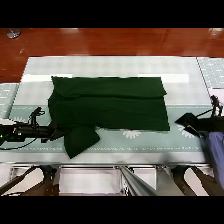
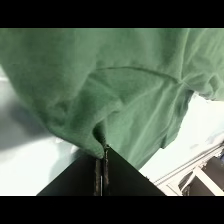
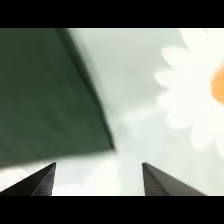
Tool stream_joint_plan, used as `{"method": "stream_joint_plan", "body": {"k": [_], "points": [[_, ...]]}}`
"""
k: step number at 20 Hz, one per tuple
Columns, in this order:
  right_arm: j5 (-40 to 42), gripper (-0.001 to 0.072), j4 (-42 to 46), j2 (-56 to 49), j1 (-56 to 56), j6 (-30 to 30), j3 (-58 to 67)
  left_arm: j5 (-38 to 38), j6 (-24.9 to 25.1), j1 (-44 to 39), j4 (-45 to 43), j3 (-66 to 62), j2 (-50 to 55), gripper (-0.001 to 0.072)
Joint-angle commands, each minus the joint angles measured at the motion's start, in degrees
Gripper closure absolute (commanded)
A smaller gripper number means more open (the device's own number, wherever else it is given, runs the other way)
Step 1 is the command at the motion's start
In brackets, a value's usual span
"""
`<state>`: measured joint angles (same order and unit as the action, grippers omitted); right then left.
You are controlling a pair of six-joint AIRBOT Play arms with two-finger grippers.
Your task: Fold the shirts.
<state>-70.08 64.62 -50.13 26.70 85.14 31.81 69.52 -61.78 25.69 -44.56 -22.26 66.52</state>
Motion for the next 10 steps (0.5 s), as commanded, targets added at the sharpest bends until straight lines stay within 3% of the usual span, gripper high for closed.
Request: {"method": "stream_joint_plan", "body": {"k": [1,5,10], "points": [[-2.82,0.0093,0.94,-1.86,-0.02,1.60,-2.21,0.37,0.48,-0.13,0.24,-0.09,0.09,0.0683],[1.42,0.0093,-3.45,-5.64,-0.02,0.07,-3.96,-1.07,0.66,-0.13,0.26,-0.09,0.07,0.0683],[2.19,0.0093,-10.49,-14.10,-0.02,-5.95,-3.96,-1.79,1.70,-0.13,0.76,-0.11,0.07,0.0683]]}}
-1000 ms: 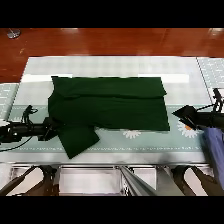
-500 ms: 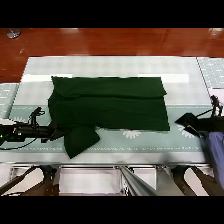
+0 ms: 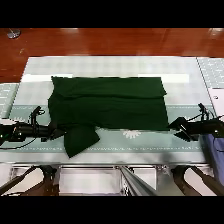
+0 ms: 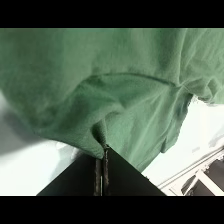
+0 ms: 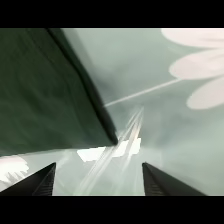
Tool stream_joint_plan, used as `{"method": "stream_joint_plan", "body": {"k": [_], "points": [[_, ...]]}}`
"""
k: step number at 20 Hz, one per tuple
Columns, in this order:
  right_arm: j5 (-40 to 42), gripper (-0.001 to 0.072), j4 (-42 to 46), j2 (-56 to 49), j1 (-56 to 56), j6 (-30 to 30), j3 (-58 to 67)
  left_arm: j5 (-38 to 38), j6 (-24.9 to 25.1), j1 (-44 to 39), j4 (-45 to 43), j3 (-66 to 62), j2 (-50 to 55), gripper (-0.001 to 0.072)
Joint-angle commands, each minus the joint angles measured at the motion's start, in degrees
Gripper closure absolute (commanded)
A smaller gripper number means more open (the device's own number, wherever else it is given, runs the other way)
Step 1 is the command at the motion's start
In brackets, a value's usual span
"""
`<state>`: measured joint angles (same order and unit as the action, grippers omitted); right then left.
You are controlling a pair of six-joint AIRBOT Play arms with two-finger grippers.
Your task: Fold the shirts.
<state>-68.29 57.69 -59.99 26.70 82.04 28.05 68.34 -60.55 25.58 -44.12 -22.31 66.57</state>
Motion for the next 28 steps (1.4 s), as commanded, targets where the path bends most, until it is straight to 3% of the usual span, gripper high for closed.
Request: {"method": "stream_joint_plan", "body": {"k": [1,5,10,11,12,14,16,18,21,24,28], "points": [[0.61,0.0093,-4.39,-5.42,-0.02,-3.32,-0.20,-0.61,0.48,-0.02,0.63,-0.07,0.02,0.0683],[6.64,0.0093,-11.32,-7.91,-2.32,-3.74,0.35,-0.63,0.50,-0.02,0.68,-0.07,0.02,0.0683],[12.59,0.0100,-8.61,-10.69,-11.58,1.20,4.44,-0.09,0.50,-0.02,0.68,-0.07,0.02,0.0683],[12.96,0.0309,-8.55,-10.91,-12.07,1.16,5.07,-0.15,0.46,-0.02,0.74,-0.09,0.02,0.0683],[12.68,0.0688,-8.61,-10.91,-12.11,-0.35,5.55,-0.31,0.52,-0.02,1.31,-0.09,0.02,0.0683],[9.75,0.0682,-8.55,-10.88,-12.11,-2.29,6.29,-2.14,1.22,0.17,5.46,-0.07,-0.13,0.0682],[7.39,0.0682,-8.74,-10.84,-12.11,-3.69,7.13,-1.16,6.25,1.14,14.27,-0.61,-0.68,0.0682],[7.23,0.0682,-8.70,-10.86,-12.11,-4.85,9.57,-0.59,6.34,1.64,18.25,-2.86,-0.66,0.0683],[7.85,0.0682,-8.20,-10.93,-12.11,-5.03,15.56,-2.16,4.39,1.25,18.43,-7.89,-0.61,0.0685],[11.30,0.0682,-7.76,-11.37,-12.11,-5.40,22.29,-9.29,1.81,-2.89,18.01,-12.90,0.48,0.0686],[10.99,0.0682,-8.26,-20.04,-14.19,-5.40,33.14,-18.84,-1.31,-10.95,18.01,-23.89,8.02,0.0685]]}}
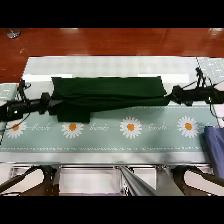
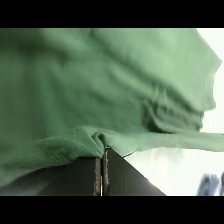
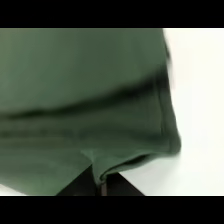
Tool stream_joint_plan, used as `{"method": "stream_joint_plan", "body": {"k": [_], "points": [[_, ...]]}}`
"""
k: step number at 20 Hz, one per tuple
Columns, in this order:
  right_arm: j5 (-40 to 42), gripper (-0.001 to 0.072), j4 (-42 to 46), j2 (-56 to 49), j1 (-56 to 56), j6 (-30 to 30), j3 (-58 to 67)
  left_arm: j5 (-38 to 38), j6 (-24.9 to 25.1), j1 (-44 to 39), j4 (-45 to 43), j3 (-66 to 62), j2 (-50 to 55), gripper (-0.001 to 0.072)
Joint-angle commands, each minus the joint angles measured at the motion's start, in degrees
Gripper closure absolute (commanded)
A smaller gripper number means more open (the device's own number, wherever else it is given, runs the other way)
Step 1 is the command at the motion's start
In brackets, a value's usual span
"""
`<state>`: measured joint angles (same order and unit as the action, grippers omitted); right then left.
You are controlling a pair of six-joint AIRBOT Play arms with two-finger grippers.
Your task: Fold the shirts.
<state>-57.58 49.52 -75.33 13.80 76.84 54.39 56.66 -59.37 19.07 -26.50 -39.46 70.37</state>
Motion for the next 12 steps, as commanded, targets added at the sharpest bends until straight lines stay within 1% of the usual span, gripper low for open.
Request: {"method": "stream_joint_plan", "body": {"k": [1,4,5,7,10,11,12], "points": [[0.26,0.0682,-0.07,-7.58,-2.03,-0.15,9.35,-7.98,-2.49,-5.38,0.39,-9.88,7.02,0.0685],[0.52,0.0682,-0.09,-15.19,-2.05,2.43,16.85,-5.05,-7.91,-4.63,0.37,-20.11,15.63,0.0685],[-0.35,0.0682,0.07,-17.51,-2.08,2.45,19.54,-3.69,-9.03,-4.31,0.37,-23.37,18.08,0.0685],[-3.28,0.0682,0.02,-21.62,-2.12,2.71,24.59,-1.99,-9.94,-4.09,0.35,-28.81,21.84,0.0685],[-6.12,0.0682,-0.09,-25.77,-2.12,3.08,29.75,-2.01,-10.82,-4.09,0.31,-33.94,25.64,0.0685],[-6.12,0.0682,-0.13,-26.47,-2.12,3.32,30.71,-2.12,-10.86,-4.11,-1.11,-35.08,26.71,0.0685],[-6.12,0.0682,-0.44,-27.10,-2.14,3.48,31.47,-2.08,-12.20,-4.24,-4.13,-35.87,27.61,0.0685]]}}
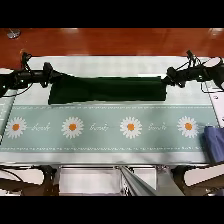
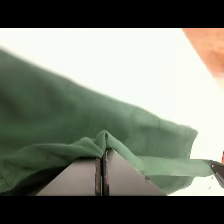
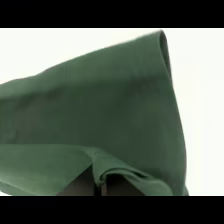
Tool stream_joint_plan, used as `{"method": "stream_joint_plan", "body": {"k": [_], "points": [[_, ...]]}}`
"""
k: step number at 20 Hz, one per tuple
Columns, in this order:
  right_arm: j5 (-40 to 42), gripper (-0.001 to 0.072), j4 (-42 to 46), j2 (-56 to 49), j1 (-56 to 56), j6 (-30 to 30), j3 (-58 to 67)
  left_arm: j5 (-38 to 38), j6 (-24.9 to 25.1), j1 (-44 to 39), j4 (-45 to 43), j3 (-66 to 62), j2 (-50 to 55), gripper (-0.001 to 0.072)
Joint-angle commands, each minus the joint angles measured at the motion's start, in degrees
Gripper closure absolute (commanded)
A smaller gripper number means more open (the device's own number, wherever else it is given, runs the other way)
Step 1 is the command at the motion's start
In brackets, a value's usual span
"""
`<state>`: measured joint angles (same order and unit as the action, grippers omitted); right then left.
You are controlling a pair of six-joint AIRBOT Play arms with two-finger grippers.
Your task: Fold the shirts.
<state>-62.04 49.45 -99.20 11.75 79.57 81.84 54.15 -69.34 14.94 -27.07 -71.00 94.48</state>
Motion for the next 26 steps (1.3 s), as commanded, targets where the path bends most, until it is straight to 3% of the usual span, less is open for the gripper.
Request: {"method": "stream_joint_plan", "body": {"k": [1,3,6,7,8,9,10,13,15,16,18,22,26], "points": [[-1.70,0.0682,-1.05,-3.87,-0.26,0.50,4.42,0.46,-4.70,-0.26,-7.58,-5.01,4.31,0.0685],[-2.29,0.0682,-1.01,-5.22,-0.94,0.52,5.51,0.52,-7.54,-0.39,-12.68,-6.01,5.49,0.0685],[-2.34,0.0681,-0.96,-6.99,-1.57,1.25,6.71,0.39,-7.69,-0.59,-12.85,-6.43,5.95,0.0684],[-2.27,0.0681,-1.01,-7.45,-1.57,1.36,7.02,0.50,-7.72,-0.70,-12.83,-6.40,5.95,0.0647],[-2.21,0.0609,-1.22,-7.89,-1.57,1.40,7.28,1.55,-7.69,-1.07,-12.85,-6.40,5.95,0.0322],[-2.27,0.0257,-1.62,-8.24,-1.57,1.27,7.50,2.78,-7.43,-1.27,-12.83,-6.43,5.95,0.0016],[-2.62,0.0075,-1.95,-8.24,-1.53,1.16,7.54,4.72,-7.41,-1.05,-13.38,-6.93,5.95,0.0001],[-10.84,0.0082,1.05,-7.87,1.40,0.76,11.21,15.69,-9.77,3.37,-21.40,-13.40,5.33,0.0004],[-14.93,0.0082,8.00,-7.65,4.74,3.72,13.03,20.57,-20.39,7.30,-31.30,-15.52,3.06,0.0005],[-16.04,0.0082,10.54,-7.87,6.43,5.95,12.94,20.92,-21.75,8.81,-34.64,-15.08,1.11,0.0006],[-16.48,0.0083,11.19,-9.18,8.24,7.19,12.39,19.47,-19.91,9.79,-35.91,-12.59,-2.99,0.0006],[-15.78,0.0085,5.60,-12.74,6.78,4.50,12.31,17.29,-11.47,5.31,-32.15,-3.37,-13.51,0.0006],[-13.99,0.0090,0.92,-15.58,3.56,3.32,12.48,14.23,-10.60,-1.27,-29.18,2.01,-18.93,0.0006]]}}
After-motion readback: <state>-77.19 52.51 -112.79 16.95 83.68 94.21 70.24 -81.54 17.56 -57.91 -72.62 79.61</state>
